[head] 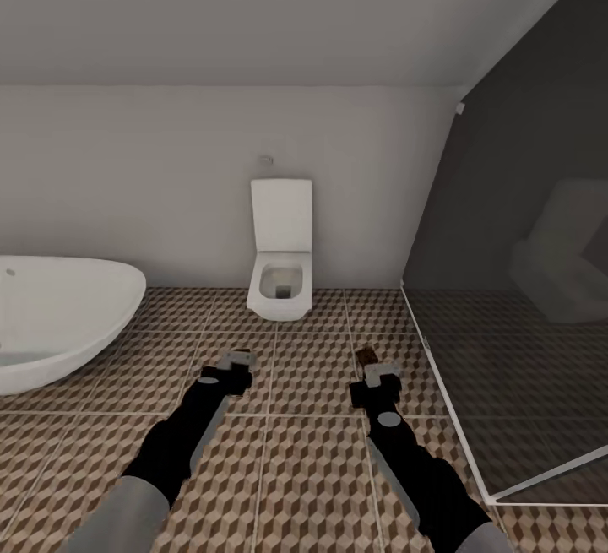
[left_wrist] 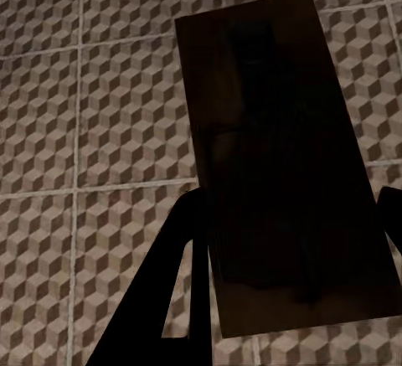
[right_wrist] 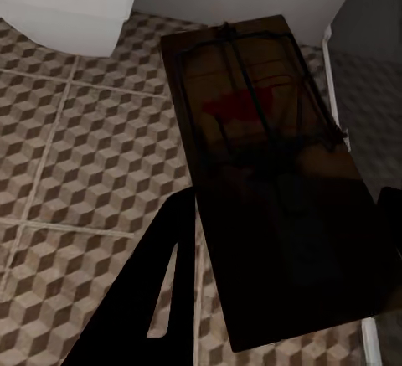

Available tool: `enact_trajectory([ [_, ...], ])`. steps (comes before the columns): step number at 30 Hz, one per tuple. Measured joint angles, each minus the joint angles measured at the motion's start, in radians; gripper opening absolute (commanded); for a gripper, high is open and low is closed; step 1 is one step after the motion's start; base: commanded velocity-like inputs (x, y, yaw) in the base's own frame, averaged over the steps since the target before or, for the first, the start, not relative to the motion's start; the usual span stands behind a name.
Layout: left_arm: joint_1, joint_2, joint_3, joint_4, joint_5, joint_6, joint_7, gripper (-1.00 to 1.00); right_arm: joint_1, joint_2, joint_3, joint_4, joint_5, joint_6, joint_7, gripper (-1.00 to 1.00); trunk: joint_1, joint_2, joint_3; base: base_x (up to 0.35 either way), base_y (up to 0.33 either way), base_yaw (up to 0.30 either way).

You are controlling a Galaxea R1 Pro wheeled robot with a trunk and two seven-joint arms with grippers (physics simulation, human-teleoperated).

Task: Take the four mousetraps from the cabinet in the bathroom and place them on the bathroom floor. Make sure all four end up on the same floor surface, and ensure that at least two of them are either under or directly next to the same bathroom sink.

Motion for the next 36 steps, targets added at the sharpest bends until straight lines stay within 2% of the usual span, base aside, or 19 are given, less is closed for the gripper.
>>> enact_trajectory([
  [7, -0.078, -0.002, 0.001, 0.066, 0.000, 0.042, 0.000, -1.00, -0.079, 0.000, -0.004, -0.001, -0.002, 0.106, 0.002, -1.00, 0.000, 0.000, 0.000, 0.000, 0.000, 0.000],
  [9, -0.102, -0.002, 0.001, 0.093, 0.000, 0.046, 0.001, -1.00, -0.106, 0.000, -0.022, -0.001, -0.003, 0.135, 0.003, -1.00, 0.000, 0.000, 0.000, 0.000, 0.000, 0.000],
  [12, -0.145, -0.002, 0.003, 0.146, 0.000, 0.050, 0.001, -1.00, -0.160, 0.002, -0.094, 0.000, -0.004, 0.193, 0.006, -1.00, 0.000, 0.000, 0.000, 0.000, 0.000, 0.000],
  [14, -0.167, -0.002, 0.003, 0.167, 0.000, 0.052, 0.002, -1.00, -0.190, 0.002, -0.120, 0.001, -0.006, 0.231, 0.009, -1.00, 0.000, 0.000, 0.000, 0.000, 0.000, 0.000],
  [17, -0.218, -0.002, 0.004, 0.216, -0.001, 0.075, 0.002, -1.00, -0.243, 0.003, -0.139, 0.008, -0.006, 0.288, 0.011, -1.00, 0.000, 0.000, 0.000, 0.000, 0.000, 0.000],
  [21, -0.283, -0.001, 0.006, 0.289, 0.000, 0.108, 0.003, -1.00, -0.318, 0.003, -0.146, 0.024, -0.008, 0.343, 0.012, -1.00, 0.000, 0.000, 0.000, 0.000, 0.000, 0.000],
  [23, -0.312, -0.001, 0.006, 0.324, 0.000, 0.115, 0.003, -1.00, -0.376, 0.004, -0.147, 0.060, -0.009, 0.384, 0.015, -1.00, 0.000, 0.000, 0.000, 0.000, 0.000, 0.000],
  [28, -0.330, 0.000, 0.007, 0.366, 0.001, 0.117, 0.003, -1.00, -0.470, 0.015, -0.150, 0.203, -0.034, 0.415, 0.039, -1.00, 0.000, 0.000, 0.000, 0.000, 0.000, 0.000],
  [31, -0.334, 0.001, 0.012, 0.437, 0.002, 0.099, 0.002, -1.00, -0.497, 0.018, -0.150, 0.286, -0.065, 0.416, 0.070, -1.00, 0.000, 0.000, 0.000, 0.000, 0.000, 0.000],
  [33, -0.334, 0.002, 0.017, 0.499, 0.003, 0.058, 0.001, -1.00, -0.503, 0.018, -0.150, 0.322, -0.075, 0.405, 0.082, -1.00, 0.000, 0.000, 0.000, 0.000, 0.000, 0.000],
  [35, -0.335, 0.005, 0.024, 0.593, 0.004, -0.027, 0.000, -1.00, -0.507, 0.018, -0.151, 0.369, -0.081, 0.384, 0.091, -1.00, 0.000, 0.000, 0.000, 0.000, 0.000, 0.000],
  [36, -0.335, 0.005, 0.026, 0.616, 0.004, -0.049, 0.000, -1.00, -0.508, 0.018, -0.151, 0.381, -0.082, 0.379, 0.092, -1.00, 0.000, 0.000, 0.000, 0.000, 0.000, 0.000],
])
